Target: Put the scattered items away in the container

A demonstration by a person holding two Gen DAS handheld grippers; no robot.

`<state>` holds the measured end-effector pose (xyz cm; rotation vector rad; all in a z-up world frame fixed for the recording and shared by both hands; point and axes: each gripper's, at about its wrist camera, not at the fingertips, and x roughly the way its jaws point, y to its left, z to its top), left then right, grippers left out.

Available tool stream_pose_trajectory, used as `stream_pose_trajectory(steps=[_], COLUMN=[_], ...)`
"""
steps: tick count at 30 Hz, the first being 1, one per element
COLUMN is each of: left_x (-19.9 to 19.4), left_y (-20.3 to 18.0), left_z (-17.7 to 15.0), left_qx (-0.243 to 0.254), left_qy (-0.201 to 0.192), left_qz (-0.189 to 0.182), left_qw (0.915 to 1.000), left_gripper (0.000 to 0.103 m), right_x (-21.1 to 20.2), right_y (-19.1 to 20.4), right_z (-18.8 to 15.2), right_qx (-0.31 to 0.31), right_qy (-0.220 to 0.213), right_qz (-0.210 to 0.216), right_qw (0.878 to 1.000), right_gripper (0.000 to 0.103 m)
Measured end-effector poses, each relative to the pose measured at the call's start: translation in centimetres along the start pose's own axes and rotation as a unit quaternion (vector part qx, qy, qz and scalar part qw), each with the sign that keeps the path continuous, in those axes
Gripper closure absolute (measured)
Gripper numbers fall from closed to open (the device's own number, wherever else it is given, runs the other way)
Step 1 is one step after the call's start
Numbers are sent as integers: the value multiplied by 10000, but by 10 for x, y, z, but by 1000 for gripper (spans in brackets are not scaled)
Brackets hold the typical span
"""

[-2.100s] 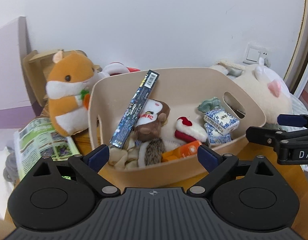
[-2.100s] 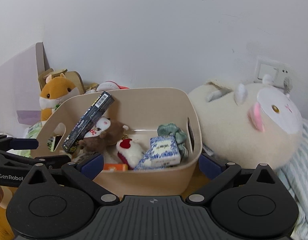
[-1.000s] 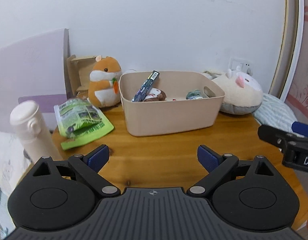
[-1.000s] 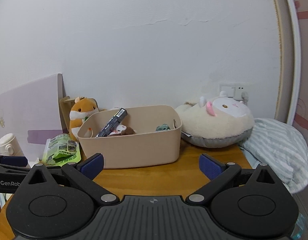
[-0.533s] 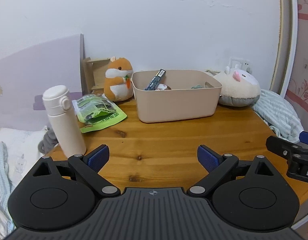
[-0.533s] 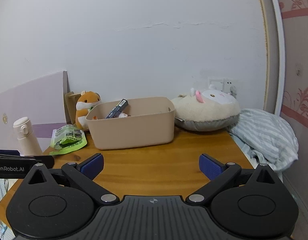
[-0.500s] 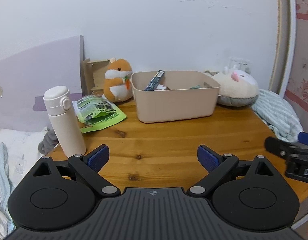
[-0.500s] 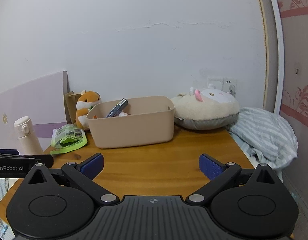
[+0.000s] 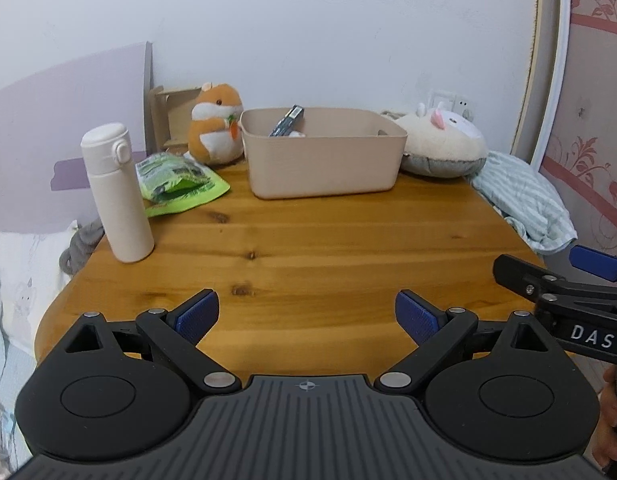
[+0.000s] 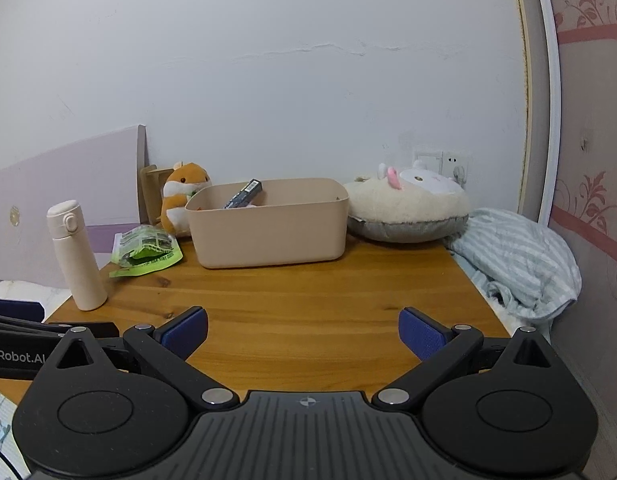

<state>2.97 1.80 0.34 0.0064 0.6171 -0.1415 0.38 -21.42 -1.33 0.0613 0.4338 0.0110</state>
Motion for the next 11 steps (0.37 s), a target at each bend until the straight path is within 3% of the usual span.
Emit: stream_pose_trajectory(steps=[11], left_x=[-5], left_y=[1], left_z=[-5], left_qx=[8], left_qy=[9], left_qz=[120], left_qw=[9999], left_gripper=[6], right_x=[-5], right_y=[2], right_z=[-6], right_qx=[-49], right_qy=[11], right_qz=[-89], right_qw=[9999], right_gripper=[0])
